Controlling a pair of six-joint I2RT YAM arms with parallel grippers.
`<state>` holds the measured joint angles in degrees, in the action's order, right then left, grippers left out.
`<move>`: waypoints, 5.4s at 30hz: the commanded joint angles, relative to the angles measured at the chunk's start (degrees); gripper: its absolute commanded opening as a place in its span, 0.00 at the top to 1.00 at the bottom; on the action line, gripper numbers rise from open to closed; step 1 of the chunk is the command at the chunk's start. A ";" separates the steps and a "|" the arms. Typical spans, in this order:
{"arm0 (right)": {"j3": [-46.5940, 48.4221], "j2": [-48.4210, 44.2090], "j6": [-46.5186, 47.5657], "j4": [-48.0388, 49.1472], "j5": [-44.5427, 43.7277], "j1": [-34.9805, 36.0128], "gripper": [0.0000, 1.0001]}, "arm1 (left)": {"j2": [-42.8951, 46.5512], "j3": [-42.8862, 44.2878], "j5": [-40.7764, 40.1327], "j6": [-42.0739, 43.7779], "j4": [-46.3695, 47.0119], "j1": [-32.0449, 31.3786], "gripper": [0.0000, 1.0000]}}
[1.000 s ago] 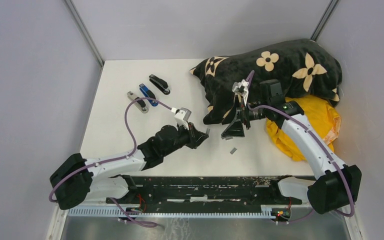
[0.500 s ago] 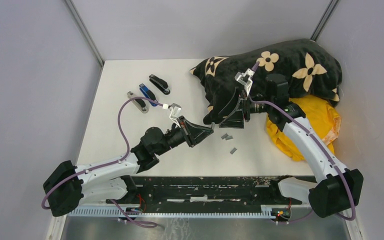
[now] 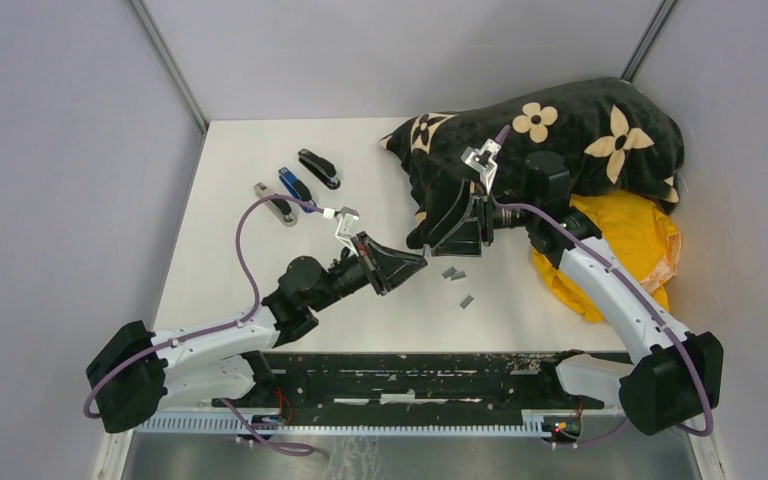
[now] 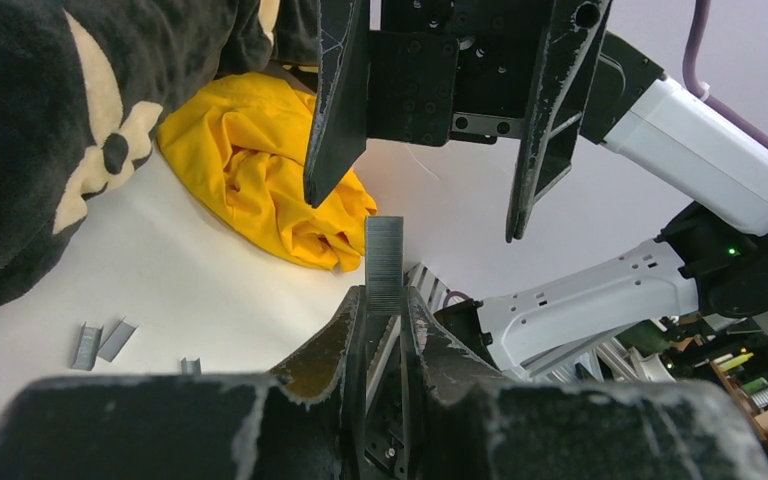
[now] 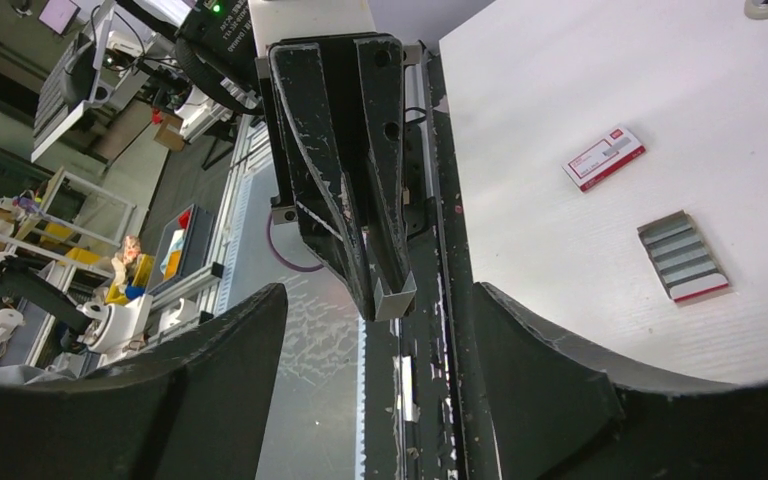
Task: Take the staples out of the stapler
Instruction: Pick up the staple from the center of the board, then place the staple in the staple box.
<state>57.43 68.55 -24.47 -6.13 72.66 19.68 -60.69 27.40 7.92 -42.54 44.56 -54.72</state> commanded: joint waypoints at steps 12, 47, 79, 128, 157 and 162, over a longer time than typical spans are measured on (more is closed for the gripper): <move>-0.34 0.58 -2.83 5.85 3.74 1.74 0.44 | 0.25 -0.33 3.24 -2.02 5.89 -0.07 0.86; 1.82 0.62 4.40 -2.04 4.68 2.80 0.64 | -0.20 0.14 4.03 -1.67 4.42 -0.09 0.86; 5.07 3.91 18.52 -17.79 -7.37 2.79 0.80 | 7.76 4.65 -36.81 7.43 -53.86 1.14 0.41; 5.34 5.19 19.86 -19.18 -7.10 2.81 0.80 | -26.15 16.85 -19.39 12.57 -52.40 16.67 0.72; 5.70 6.46 20.97 -20.57 -7.57 2.75 0.80 | -22.08 13.82 -15.25 10.31 -49.21 16.93 0.93; 5.75 7.28 21.61 -21.34 -8.62 2.86 0.80 | -21.79 12.45 -13.29 8.46 -47.35 16.91 0.94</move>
<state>60.45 75.31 -4.34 -27.40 64.77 22.13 -84.20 40.95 -7.68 -32.14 -6.59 -37.95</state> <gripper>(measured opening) 0.207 0.070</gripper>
